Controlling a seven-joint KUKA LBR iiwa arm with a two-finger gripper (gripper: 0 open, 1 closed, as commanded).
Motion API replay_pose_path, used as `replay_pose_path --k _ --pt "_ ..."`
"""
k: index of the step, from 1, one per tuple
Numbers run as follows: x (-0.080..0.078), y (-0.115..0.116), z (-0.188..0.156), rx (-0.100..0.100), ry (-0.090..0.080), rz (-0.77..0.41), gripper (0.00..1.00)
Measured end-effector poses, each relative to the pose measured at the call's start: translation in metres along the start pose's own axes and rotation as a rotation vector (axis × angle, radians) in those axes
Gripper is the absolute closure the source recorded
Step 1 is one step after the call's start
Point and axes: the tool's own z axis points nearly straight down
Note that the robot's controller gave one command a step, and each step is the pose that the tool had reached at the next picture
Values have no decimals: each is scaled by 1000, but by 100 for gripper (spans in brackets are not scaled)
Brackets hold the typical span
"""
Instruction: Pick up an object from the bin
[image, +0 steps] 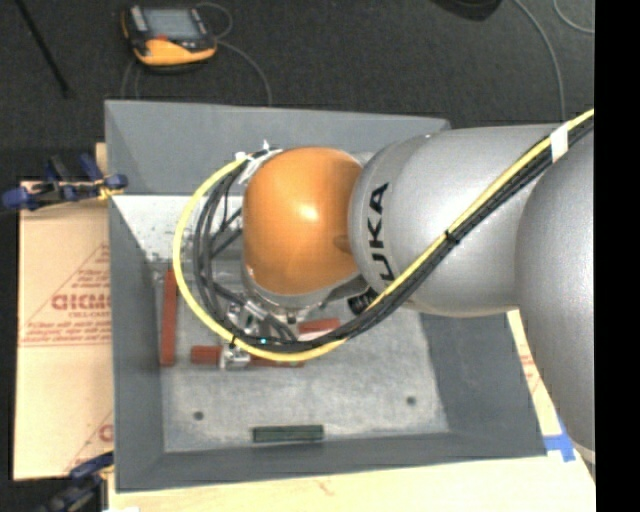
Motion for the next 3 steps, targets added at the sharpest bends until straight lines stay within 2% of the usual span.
replay_pose_path --k 1,2,3 --pt "-2 -1 -4 -1 -7 3 0" --pt "-38 -44 123 -8 -9 67 100" --pt "-38 -44 123 -8 -9 70 100"
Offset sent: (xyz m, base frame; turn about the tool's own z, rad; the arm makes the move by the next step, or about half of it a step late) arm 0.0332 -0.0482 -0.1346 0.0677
